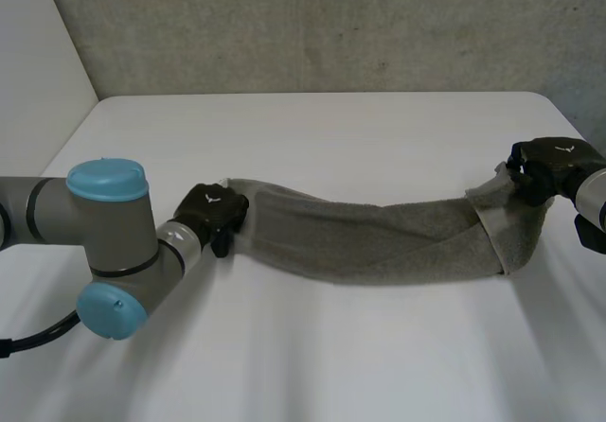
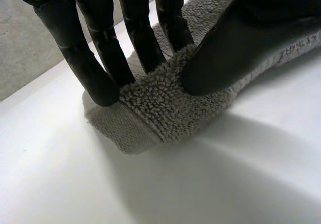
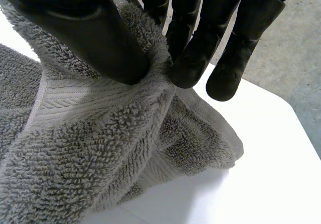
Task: Fold the towel.
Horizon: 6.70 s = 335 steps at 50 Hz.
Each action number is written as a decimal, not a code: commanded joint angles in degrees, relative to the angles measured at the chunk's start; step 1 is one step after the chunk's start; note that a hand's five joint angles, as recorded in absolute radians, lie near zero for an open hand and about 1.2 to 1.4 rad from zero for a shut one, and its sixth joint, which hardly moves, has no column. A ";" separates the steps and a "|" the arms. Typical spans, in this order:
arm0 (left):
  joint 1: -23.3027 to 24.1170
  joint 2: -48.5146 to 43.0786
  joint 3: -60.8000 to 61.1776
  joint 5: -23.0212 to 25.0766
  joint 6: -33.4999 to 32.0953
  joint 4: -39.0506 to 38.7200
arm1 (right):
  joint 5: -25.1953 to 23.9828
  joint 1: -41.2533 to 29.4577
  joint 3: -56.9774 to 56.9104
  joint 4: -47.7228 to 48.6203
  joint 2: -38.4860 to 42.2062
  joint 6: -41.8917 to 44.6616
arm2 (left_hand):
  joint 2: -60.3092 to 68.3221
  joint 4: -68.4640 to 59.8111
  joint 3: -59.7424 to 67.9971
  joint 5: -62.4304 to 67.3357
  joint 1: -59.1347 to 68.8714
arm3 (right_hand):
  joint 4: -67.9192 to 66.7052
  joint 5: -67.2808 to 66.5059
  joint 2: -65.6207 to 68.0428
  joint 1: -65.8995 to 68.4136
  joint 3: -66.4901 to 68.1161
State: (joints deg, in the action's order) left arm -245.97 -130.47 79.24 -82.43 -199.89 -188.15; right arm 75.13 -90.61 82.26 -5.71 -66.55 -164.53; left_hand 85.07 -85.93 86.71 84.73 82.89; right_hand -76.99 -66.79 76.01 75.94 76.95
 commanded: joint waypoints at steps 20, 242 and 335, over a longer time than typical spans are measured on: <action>-3.20 35.46 2.06 0.51 13.30 4.81 | -2.36 -0.27 -2.72 -0.79 -23.53 -6.86 | -5.07 5.93 -6.71 -14.73 -2.89 | -3.01 -3.21 3.99 4.06 3.05; -4.25 0.22 -10.86 -4.23 -13.24 -5.38 | 9.24 -11.26 -10.90 30.93 11.80 31.64 | -5.07 5.93 -6.71 -14.73 -2.89 | -3.01 -3.21 3.99 4.06 3.05; -9.35 18.41 -10.33 3.33 13.30 -16.28 | 16.19 -15.65 -16.08 26.01 -3.32 19.77 | -5.07 5.93 -6.71 -14.73 -2.89 | -3.01 -3.21 3.99 4.06 3.05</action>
State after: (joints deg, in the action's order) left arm -254.71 -114.92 64.39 -79.21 -190.28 -204.34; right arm 91.96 -106.00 62.40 26.46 -67.58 -144.69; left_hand 85.55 -86.86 88.78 85.87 82.40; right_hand -76.92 -67.06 76.58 77.02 77.15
